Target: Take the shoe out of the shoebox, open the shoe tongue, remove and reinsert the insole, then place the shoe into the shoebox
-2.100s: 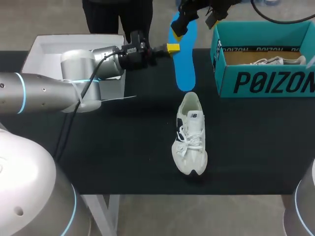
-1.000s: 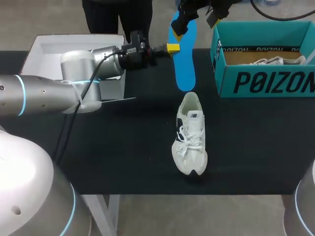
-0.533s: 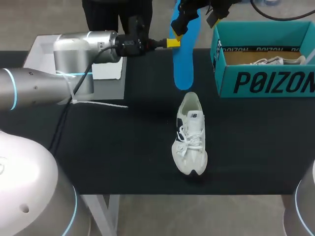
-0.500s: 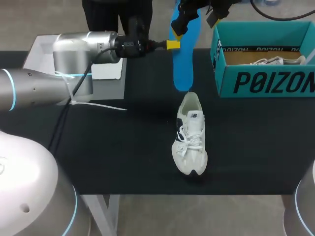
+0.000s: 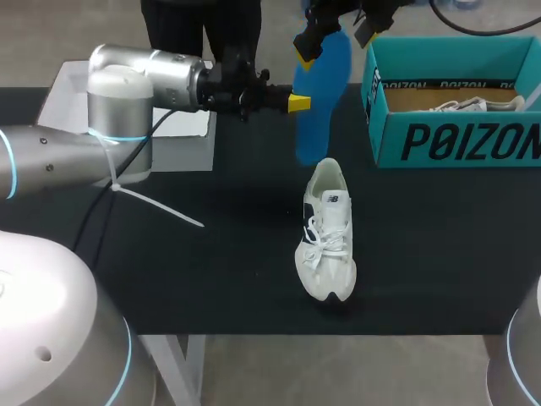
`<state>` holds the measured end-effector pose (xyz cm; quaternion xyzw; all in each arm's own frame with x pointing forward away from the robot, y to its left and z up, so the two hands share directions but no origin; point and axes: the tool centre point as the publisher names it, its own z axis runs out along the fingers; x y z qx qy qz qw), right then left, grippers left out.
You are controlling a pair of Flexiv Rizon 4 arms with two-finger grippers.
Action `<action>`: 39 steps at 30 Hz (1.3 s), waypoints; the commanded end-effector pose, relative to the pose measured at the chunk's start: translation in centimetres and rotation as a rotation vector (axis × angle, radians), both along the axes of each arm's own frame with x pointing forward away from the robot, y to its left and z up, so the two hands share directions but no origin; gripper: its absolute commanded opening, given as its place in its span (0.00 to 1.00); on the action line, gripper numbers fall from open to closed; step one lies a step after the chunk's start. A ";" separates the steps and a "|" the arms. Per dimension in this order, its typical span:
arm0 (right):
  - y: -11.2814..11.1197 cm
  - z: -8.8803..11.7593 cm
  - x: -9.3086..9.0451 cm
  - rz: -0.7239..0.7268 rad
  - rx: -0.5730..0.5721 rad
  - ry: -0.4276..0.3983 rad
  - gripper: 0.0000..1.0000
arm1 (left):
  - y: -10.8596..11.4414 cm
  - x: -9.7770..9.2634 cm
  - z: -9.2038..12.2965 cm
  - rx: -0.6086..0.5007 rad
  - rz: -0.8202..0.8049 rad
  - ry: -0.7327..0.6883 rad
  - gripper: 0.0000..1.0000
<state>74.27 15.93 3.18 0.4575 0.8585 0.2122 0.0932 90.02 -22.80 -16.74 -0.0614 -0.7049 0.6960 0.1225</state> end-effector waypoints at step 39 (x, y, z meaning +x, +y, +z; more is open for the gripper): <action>0.1 0.0 0.1 -0.001 -0.001 0.002 1.00 | 0.1 -1.5 -0.5 -0.110 -0.014 -0.929 0.00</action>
